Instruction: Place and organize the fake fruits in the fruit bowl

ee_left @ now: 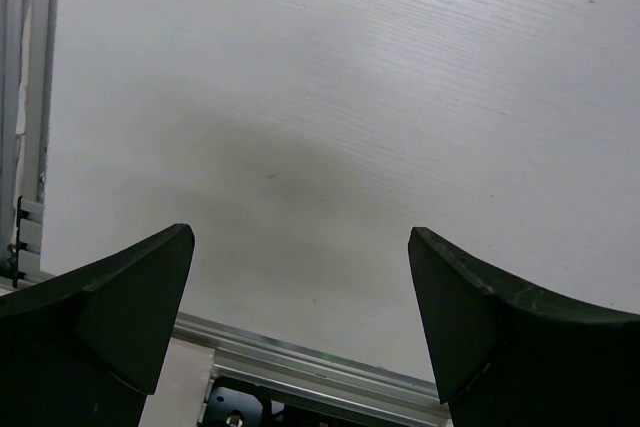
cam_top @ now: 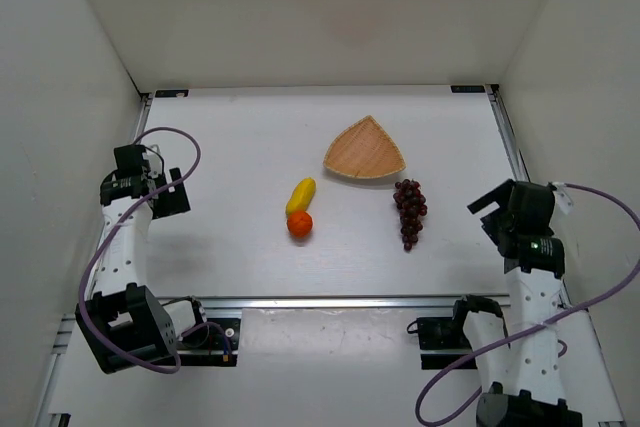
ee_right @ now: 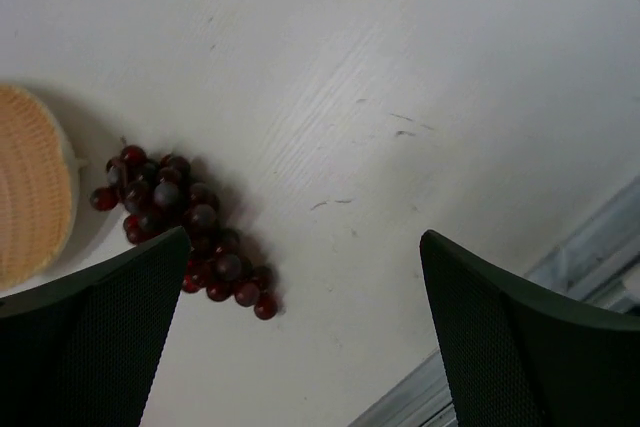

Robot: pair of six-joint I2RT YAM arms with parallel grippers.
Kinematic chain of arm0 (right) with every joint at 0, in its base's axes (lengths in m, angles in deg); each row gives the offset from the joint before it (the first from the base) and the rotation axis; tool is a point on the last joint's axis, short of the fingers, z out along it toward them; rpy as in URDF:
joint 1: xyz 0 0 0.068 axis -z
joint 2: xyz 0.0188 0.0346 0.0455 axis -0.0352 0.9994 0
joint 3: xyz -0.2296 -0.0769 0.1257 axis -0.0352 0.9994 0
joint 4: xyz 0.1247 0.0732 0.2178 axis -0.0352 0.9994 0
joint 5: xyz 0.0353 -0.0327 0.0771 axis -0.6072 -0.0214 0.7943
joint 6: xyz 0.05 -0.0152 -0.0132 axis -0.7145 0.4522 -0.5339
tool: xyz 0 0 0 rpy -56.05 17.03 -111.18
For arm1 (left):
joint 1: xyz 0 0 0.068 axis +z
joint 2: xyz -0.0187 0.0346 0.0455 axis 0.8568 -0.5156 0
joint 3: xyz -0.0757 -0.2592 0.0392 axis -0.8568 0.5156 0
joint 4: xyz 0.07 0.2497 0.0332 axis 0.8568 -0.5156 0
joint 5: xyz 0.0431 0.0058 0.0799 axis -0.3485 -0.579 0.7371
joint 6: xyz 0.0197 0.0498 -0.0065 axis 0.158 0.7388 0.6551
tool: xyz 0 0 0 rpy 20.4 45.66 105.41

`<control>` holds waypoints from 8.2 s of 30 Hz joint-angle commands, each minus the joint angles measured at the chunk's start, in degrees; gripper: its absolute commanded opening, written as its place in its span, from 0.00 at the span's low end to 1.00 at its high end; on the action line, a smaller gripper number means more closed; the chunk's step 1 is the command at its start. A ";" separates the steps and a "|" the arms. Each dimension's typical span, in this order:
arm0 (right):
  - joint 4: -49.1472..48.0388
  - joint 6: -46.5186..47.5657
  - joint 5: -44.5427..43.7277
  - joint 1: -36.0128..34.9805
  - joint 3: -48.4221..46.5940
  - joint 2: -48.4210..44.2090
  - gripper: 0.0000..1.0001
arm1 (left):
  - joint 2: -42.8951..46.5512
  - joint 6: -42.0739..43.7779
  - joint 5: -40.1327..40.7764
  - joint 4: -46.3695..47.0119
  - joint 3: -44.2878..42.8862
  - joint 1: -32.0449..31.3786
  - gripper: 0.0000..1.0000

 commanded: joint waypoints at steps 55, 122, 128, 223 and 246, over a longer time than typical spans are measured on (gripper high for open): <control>0.74 29.21 2.59 -31.31 -76.83 86.49 0.42 | -3.55 3.18 -4.47 0.60 -0.81 -3.95 0.99; -3.50 27.37 3.29 -37.75 -49.39 67.85 0.42 | -23.91 6.52 0.46 -3.60 -17.05 -33.03 0.99; -2.26 26.75 6.79 -28.24 -58.53 76.91 0.43 | -36.84 6.33 -4.91 -8.10 -34.89 -42.96 0.99; -3.05 14.55 -0.04 -10.66 -18.91 29.64 0.99 | -29.14 2.13 10.92 -0.54 -40.39 -21.56 1.00; -1.99 9.53 0.92 -10.66 -12.67 24.62 0.99 | -12.25 -1.66 5.28 1.22 -12.15 -4.48 1.00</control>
